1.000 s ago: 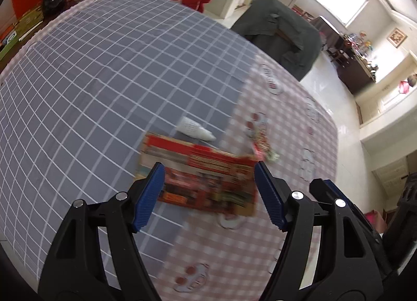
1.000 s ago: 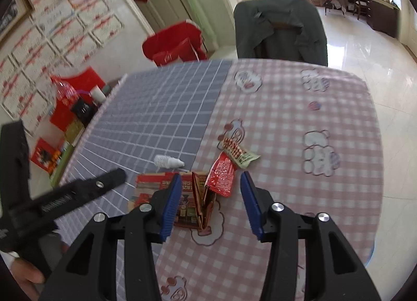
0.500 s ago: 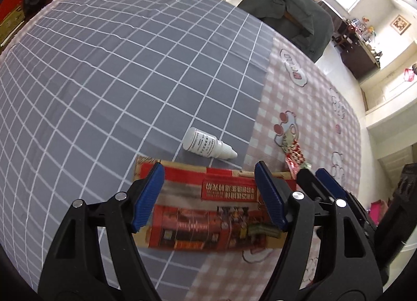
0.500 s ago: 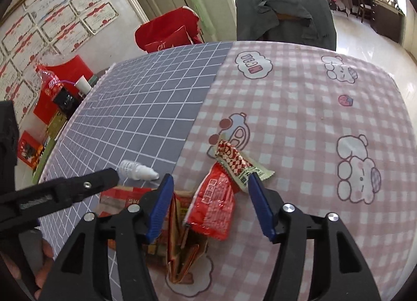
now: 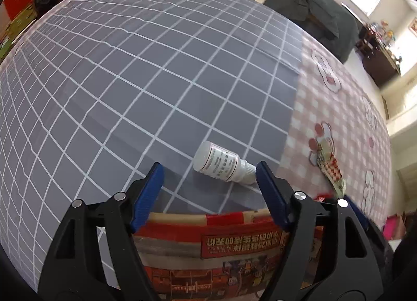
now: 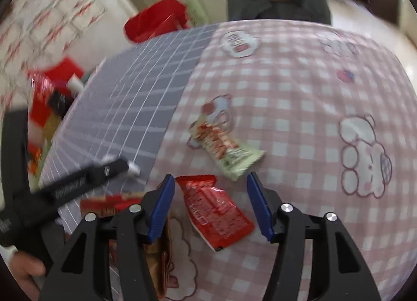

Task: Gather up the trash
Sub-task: 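Grasp the white eye-drop bottle with the left tool while the right tool grasps the red wrapper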

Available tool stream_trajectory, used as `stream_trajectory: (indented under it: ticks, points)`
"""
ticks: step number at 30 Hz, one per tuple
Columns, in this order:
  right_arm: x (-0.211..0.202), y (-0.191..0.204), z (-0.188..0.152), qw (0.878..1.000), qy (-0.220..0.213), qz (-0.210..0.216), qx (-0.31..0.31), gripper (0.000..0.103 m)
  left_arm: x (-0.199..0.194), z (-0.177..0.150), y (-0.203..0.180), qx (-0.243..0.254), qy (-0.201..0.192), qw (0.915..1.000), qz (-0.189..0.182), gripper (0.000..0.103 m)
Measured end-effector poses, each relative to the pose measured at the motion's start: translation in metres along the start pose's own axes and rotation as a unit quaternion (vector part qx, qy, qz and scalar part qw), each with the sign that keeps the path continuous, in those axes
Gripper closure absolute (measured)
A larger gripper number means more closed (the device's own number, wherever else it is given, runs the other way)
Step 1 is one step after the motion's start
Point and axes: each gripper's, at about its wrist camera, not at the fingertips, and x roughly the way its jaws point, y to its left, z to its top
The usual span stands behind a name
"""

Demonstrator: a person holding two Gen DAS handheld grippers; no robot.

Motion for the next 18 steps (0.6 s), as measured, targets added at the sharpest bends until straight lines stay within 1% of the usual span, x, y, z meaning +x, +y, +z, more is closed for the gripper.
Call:
stream_trajectory:
  ticks: [1,2,3,5,6,7,8,9,10,11,13,15,18]
  points:
    - [0.001,0.004,-0.001,1.0,0.0,-0.001,-0.005,0.049,0.001,0.0,-0.001,0.002,-0.001,1.0,0.0,0.03]
    - [0.002,0.003,-0.002,1.0,-0.001,-0.002,-0.008,0.063,0.001,0.0,-0.001,0.004,-0.004,1.0,0.002,0.03]
    - [0.003,0.002,-0.004,1.0,-0.001,-0.003,-0.008,0.068,0.001,-0.001,-0.002,0.007,-0.008,0.9999,0.002,0.03]
    - [0.003,-0.002,-0.005,1.0,-0.003,0.002,0.0,0.073,0.001,-0.001,-0.001,0.009,-0.011,0.9999,-0.001,0.031]
    - [0.002,-0.003,-0.005,1.0,-0.002,0.002,-0.002,0.074,0.002,-0.001,-0.001,0.011,-0.014,0.9998,-0.002,0.031]
    - [0.002,-0.003,-0.005,1.0,0.0,0.001,-0.003,0.074,0.002,-0.001,-0.001,0.01,-0.017,0.9998,-0.007,0.039]
    - [0.002,-0.003,-0.005,1.0,0.001,0.001,-0.004,0.075,0.002,0.0,-0.003,0.008,-0.018,0.9997,-0.017,0.044]
    - [0.001,-0.002,-0.006,1.0,0.002,-0.003,-0.007,0.075,0.002,0.0,-0.003,0.008,-0.019,0.9994,-0.029,0.053]
    - [-0.001,-0.002,-0.007,1.0,0.002,-0.005,-0.009,0.076,0.002,0.0,-0.006,0.014,-0.019,0.9991,-0.036,0.064]
    - [-0.003,-0.003,-0.008,1.0,0.004,-0.006,-0.008,0.076,0.001,0.0,-0.01,0.02,-0.02,0.9987,-0.042,0.069]
    - [-0.005,-0.004,-0.01,1.0,0.004,-0.009,-0.004,0.077,0.0,0.0,-0.017,0.038,-0.018,0.998,-0.048,0.083]
    - [-0.009,-0.006,-0.013,1.0,0.003,-0.012,-0.001,0.077,0.001,0.001,-0.018,0.035,-0.009,0.9975,-0.061,0.088]
    - [-0.019,-0.009,-0.017,1.0,-0.002,-0.014,0.005,0.078,0.0,0.002,-0.013,0.023,-0.003,0.9975,-0.067,0.088]
